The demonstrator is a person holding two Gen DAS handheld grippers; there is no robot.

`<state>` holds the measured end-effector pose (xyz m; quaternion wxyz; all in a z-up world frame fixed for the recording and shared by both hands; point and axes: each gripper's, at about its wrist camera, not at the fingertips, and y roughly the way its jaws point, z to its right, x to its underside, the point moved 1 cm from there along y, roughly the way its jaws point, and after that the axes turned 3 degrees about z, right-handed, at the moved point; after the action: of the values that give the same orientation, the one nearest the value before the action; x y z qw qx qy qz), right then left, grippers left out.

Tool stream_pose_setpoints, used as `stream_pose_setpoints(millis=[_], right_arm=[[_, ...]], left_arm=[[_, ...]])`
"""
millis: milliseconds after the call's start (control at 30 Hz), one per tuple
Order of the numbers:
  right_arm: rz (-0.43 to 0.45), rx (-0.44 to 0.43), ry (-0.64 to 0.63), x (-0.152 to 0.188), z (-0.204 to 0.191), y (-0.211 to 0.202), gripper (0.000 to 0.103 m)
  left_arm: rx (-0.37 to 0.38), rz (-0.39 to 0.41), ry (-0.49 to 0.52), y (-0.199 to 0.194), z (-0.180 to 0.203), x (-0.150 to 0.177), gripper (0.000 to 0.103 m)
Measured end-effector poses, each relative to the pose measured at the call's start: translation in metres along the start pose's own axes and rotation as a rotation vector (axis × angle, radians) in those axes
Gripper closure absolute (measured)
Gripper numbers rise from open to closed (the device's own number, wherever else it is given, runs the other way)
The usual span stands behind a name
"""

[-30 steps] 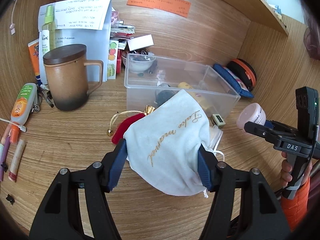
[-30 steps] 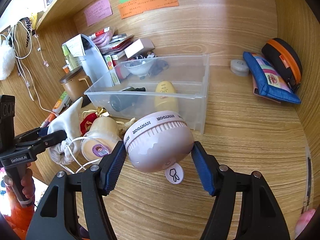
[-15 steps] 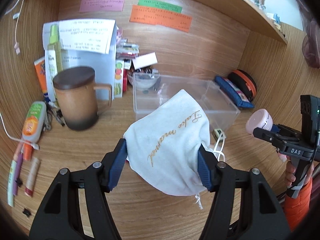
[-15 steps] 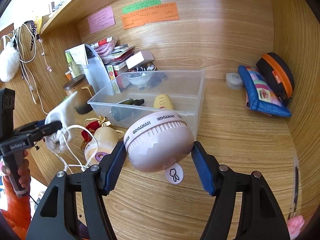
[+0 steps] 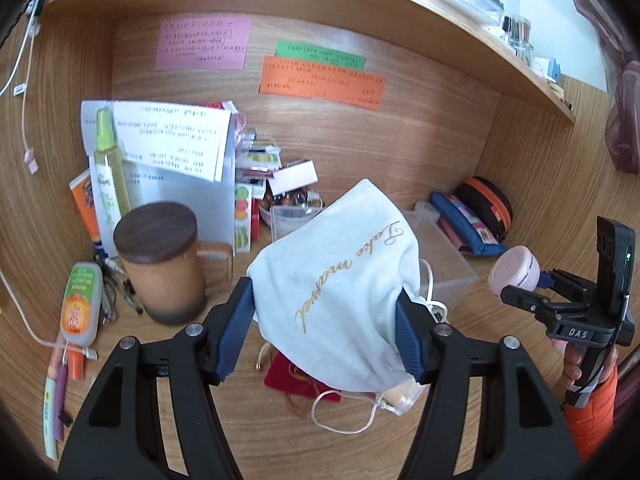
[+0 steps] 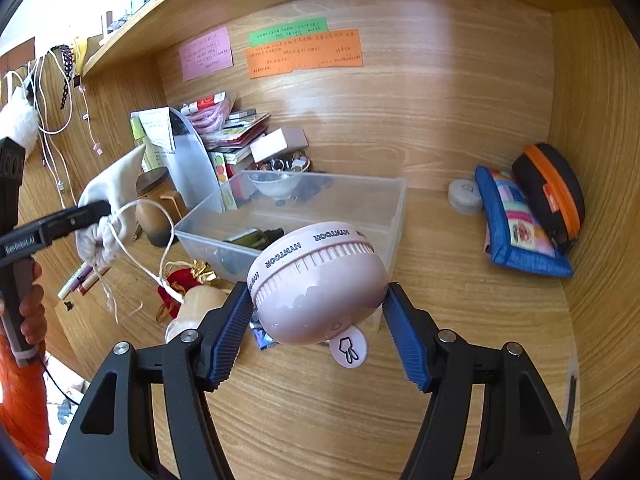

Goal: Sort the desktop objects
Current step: 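Lift and carry the white pouch and pink brush over the clear bin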

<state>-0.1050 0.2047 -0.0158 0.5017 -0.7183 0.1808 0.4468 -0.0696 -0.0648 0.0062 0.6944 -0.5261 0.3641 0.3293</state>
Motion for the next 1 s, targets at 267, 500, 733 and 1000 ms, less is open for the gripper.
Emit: stream_pose_setpoints(millis=[267,500,733,1000], right_arm=[[-0.001,0.007,-0.051,-0.018,-0.003,0.013,0.040],[0.006,0.001,-0.081,-0.036,-0.006,0.025,0.040],[0.019,-0.006,-0.098,-0.054,-0.009,0.039,0.040],[0.007,-0.012,-0.103,-0.068,-0.009,0.063,0.040]], left_arm=[[-0.007,0.022,0.003,0.014,-0.004,-0.029,0.039],[-0.020,0.033,0.010,0.025,-0.009,-0.047,0.039],[-0.015,0.025,0.015,0.041,-0.013,-0.057,0.039],[-0.016,-0.002,0.019,0.067,-0.016,-0.063,0.039]])
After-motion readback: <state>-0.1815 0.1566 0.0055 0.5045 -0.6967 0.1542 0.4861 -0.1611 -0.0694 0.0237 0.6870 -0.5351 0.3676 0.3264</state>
